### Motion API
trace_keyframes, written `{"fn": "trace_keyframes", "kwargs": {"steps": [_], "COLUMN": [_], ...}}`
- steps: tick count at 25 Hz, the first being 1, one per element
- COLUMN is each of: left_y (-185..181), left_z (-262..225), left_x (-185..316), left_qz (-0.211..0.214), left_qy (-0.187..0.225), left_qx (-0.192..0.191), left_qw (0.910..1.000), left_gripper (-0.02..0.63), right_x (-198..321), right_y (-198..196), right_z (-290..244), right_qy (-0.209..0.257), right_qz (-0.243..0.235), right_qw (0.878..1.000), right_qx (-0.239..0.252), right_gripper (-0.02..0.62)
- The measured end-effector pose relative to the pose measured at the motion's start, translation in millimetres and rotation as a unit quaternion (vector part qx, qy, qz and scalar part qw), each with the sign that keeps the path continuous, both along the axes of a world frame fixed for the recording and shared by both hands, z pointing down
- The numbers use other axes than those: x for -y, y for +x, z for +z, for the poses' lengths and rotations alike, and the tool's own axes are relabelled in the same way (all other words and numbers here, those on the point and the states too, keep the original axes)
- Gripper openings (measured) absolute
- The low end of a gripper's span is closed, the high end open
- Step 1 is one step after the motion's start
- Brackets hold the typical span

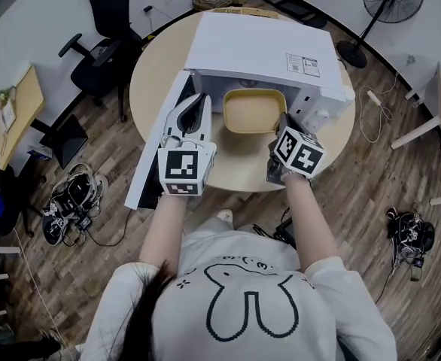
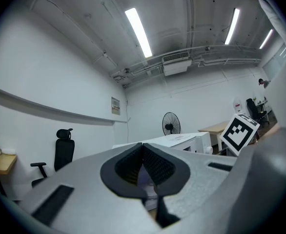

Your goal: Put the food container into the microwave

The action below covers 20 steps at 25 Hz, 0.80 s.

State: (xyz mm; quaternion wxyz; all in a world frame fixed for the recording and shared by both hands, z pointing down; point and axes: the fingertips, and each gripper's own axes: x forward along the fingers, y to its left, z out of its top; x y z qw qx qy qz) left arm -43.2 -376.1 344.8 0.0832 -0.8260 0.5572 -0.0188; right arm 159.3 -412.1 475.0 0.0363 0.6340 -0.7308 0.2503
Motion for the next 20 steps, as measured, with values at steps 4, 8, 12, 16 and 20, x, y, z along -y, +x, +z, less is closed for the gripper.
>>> {"fn": "trace_keyframes", "kwargs": {"steps": [4, 8, 12, 16, 20], "left_y": [0, -3, -2, 0, -1], "left_z": [0, 1, 1, -2, -4], "left_x": [9, 16, 19, 21, 21], "left_qz": [0.002, 0.003, 0.000, -0.001, -0.002], "left_qy": [0.001, 0.004, 0.007, 0.012, 0.016], "left_qx": [-0.003, -0.004, -0.010, -0.016, -0.017], "left_qw": [1.0000, 1.0000, 0.9999, 0.9998, 0.9997], "left_gripper": [0.009, 0.008, 0.008, 0.008, 0.008], "right_x": [19, 38, 53, 68, 84], "right_y": [-1, -5, -9, -13, -18], "right_z": [11, 19, 27, 36, 47], "right_qy": [-0.004, -0.004, -0.003, -0.004, -0.011], "right_qz": [0.008, 0.014, 0.017, 0.021, 0.023], "right_qw": [1.000, 1.000, 1.000, 1.000, 1.000], "right_qx": [0.002, 0.004, 0.005, 0.009, 0.007], "right_gripper": [0.037, 0.037, 0.037, 0.037, 0.037]}}
